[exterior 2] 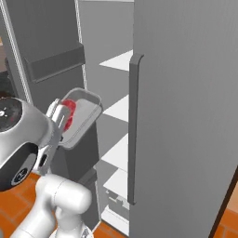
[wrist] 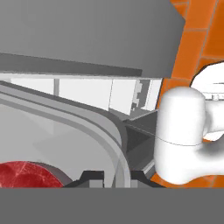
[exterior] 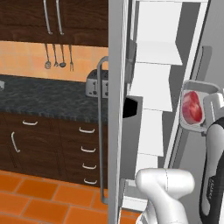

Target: Take the meat container that has the steak and place it on the second highest rack of the freezer. Then take the vegetable container that has the lemon wedge and mushroom and place it on the highest rack of the freezer.

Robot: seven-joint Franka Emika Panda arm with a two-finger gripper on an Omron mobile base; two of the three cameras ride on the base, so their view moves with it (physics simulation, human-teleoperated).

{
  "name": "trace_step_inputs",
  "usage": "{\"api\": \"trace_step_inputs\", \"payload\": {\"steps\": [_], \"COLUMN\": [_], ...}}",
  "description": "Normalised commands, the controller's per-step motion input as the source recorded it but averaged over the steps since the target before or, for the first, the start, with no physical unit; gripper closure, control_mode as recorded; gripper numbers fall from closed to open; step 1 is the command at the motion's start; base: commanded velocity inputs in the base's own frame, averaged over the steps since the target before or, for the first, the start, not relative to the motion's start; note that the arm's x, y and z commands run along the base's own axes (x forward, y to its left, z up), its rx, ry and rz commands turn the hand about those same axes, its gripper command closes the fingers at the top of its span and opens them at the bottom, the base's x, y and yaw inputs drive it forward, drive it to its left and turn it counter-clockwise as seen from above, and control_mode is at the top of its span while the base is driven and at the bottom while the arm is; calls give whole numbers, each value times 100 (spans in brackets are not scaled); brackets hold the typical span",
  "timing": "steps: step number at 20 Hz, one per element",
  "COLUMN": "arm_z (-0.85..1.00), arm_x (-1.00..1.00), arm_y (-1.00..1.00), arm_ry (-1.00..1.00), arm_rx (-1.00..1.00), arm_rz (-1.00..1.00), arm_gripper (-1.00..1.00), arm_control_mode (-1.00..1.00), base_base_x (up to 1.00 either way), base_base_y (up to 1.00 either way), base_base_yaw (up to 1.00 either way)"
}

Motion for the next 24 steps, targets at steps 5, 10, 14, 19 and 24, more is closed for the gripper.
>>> {"api": "trace_step_inputs", "payload": {"steps": [5,10,14,19,24], "arm_z": [5,3,0,-1,-12], "arm_x": [23,19,26,18,34], "arm_y": [-6,-10,-1,-15,-3], "arm_ry": [0,3,3,7,8], "arm_rx": [0,0,0,0,0], "arm_rz": [8,10,5,6,0], "arm_gripper": [100,100,100,100,100], "arm_control_mode": [-100,-100,-100,-100,-100], "base_base_x": [0,0,0,0,0], "base_base_y": [0,0,0,0,0], "base_base_yaw": [0,0,0,0,0]}}
